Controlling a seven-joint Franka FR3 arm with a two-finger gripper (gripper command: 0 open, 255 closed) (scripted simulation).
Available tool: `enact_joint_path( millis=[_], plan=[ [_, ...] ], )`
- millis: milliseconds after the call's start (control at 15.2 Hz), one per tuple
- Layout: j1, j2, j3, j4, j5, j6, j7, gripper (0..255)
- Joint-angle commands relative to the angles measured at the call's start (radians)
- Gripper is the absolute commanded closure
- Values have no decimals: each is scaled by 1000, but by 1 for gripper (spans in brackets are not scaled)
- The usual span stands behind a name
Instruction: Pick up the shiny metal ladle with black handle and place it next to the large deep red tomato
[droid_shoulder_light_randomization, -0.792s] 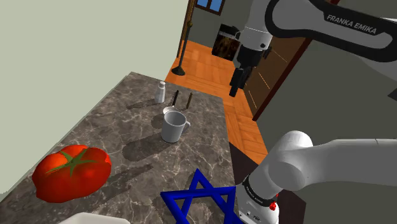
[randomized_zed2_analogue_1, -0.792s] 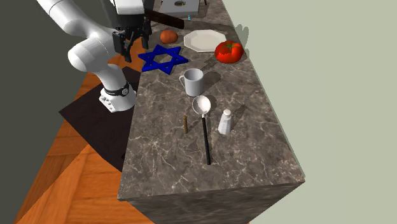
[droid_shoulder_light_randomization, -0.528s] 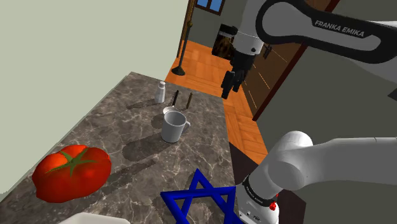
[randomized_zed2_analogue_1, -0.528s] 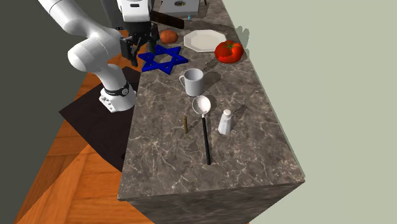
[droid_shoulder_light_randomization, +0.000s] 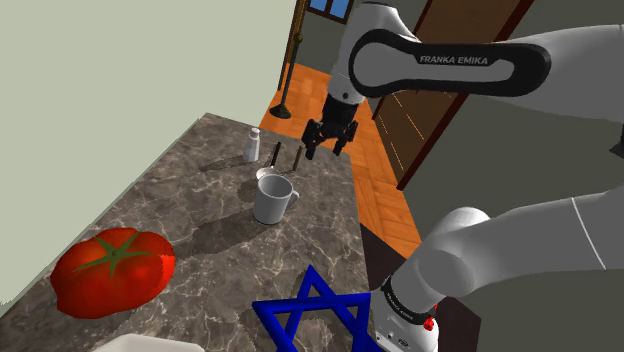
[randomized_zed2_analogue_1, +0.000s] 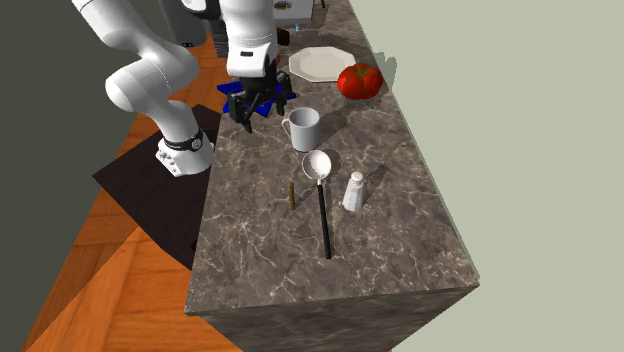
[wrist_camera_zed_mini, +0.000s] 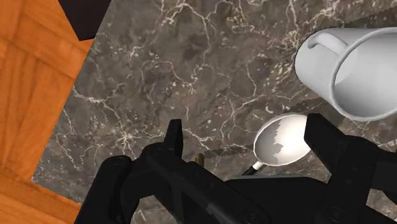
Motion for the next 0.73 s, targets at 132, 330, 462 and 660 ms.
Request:
enact_joint_path(
  millis=[132, 330, 462, 660],
  plan=[
    [-37, 126, 41, 14, 15, 157, 161, 0],
    [-68, 229, 68, 39, 11, 265, 281, 0],
    [-89, 300, 83, 63, 1, 332, 363, 0],
    [-118, 407, 98, 107, -27, 423, 489, 0]
  ],
)
